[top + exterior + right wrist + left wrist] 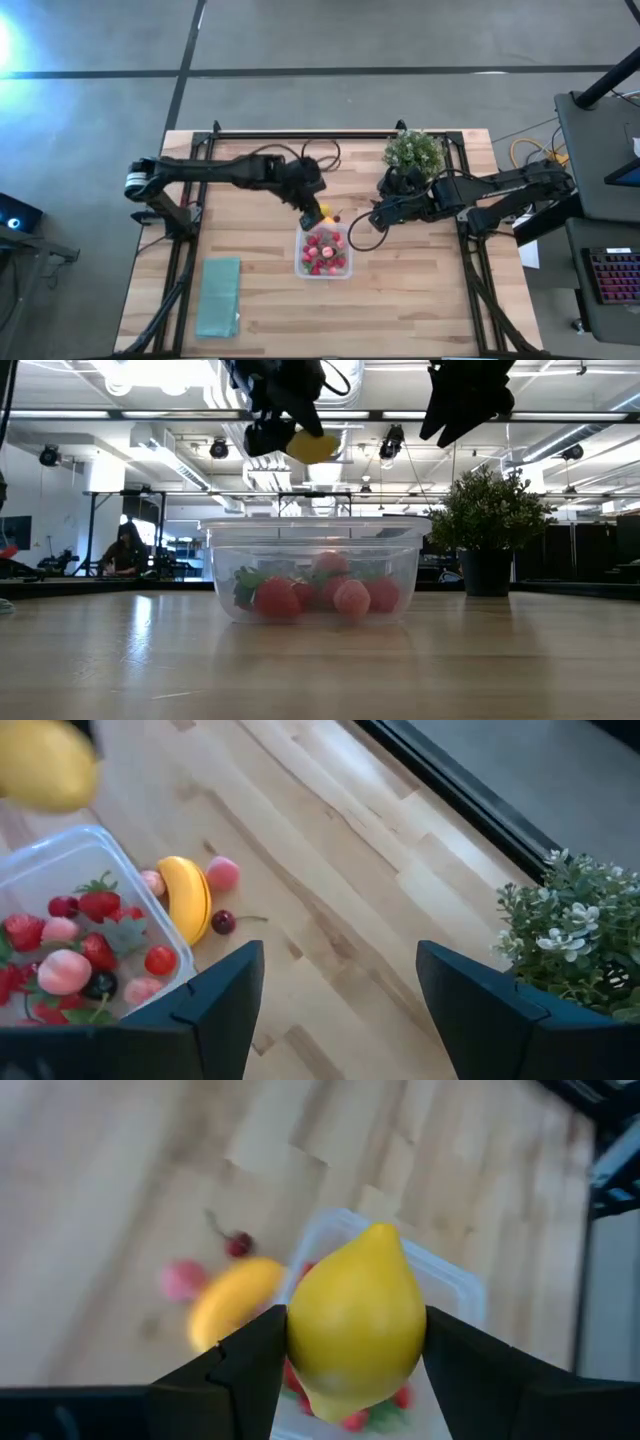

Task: Pick and placing Produce into tupperware
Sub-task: Put the yellow lemon into the transparent bin, then put the pink peach into the transparent bin

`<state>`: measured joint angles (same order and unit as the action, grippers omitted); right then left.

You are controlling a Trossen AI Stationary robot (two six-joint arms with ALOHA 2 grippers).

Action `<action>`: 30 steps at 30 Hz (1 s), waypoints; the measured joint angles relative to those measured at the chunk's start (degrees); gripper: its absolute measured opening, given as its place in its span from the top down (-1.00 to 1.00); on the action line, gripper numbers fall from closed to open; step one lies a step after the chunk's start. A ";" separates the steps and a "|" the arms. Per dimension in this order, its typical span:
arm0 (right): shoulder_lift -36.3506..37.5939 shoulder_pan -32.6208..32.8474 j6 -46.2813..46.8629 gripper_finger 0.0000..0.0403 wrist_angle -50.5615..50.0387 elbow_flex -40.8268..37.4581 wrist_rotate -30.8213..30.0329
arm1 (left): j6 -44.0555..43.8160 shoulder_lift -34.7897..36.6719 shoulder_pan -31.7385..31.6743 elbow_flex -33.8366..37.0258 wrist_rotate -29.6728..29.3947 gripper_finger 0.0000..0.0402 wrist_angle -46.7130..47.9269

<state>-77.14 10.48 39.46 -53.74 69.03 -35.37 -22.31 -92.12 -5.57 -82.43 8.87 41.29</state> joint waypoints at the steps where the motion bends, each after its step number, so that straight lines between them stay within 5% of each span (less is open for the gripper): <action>1: 0.00 0.00 -0.31 -0.26 0.14 -0.17 0.00 | -2.00 -0.02 0.87 0.52 0.51 0.00 -0.53; 8: 0.02 0.02 -1.64 -0.26 0.52 -1.75 2.04 | -16.66 -1.84 6.15 6.09 1.16 0.00 -7.12; 17: 0.02 0.55 -0.98 -0.27 4.02 -4.68 4.22 | -21.31 -3.52 7.85 7.48 -0.15 -0.03 -8.17; 30: 0.02 0.27 -3.47 -0.36 9.68 -3.35 5.55 | -22.00 -3.10 8.16 7.58 -0.49 -0.63 -7.43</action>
<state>-77.12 10.75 36.00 -44.06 65.68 -29.81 -44.31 -95.21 2.59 -74.85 8.38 33.86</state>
